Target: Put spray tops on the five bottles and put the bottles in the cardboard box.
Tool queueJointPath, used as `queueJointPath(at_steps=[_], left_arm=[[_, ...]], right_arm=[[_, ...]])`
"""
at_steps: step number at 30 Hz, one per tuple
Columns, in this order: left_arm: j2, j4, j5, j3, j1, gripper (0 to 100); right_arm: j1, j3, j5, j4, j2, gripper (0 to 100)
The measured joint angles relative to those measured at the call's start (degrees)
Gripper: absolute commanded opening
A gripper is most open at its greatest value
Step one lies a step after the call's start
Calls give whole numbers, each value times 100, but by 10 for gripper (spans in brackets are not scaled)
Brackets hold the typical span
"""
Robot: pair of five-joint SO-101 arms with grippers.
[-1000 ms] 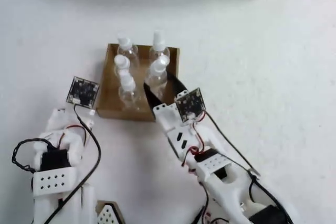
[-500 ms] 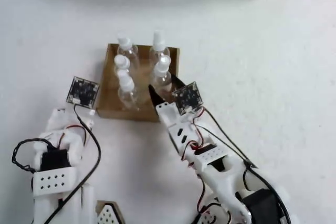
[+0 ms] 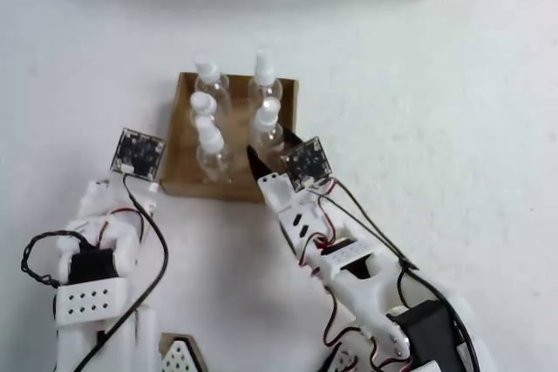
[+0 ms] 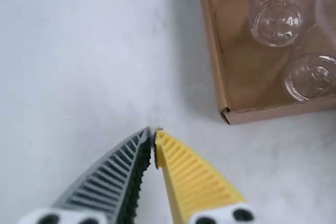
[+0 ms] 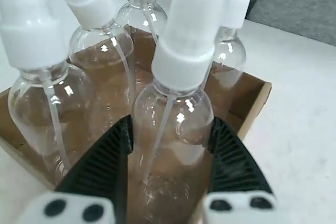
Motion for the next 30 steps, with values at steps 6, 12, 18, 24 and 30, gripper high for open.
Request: queueJointPath(at_steps=[6,12,18,24,30], left_arm=[[0,0,0,0,0,24],[0,0,0,0,0,24],[0,0,0,0,0,24],[0,0,0,0,0,24],[0,0,0,0,0,24]], right_arm=[[-123,62,9,-9,-9,15],[-202,79,-325,-264,18,15],[-202,97,-527,-299,18,15],[-211,97,-299,-299,18,15],[-211,97,-18,-299,18,15]])
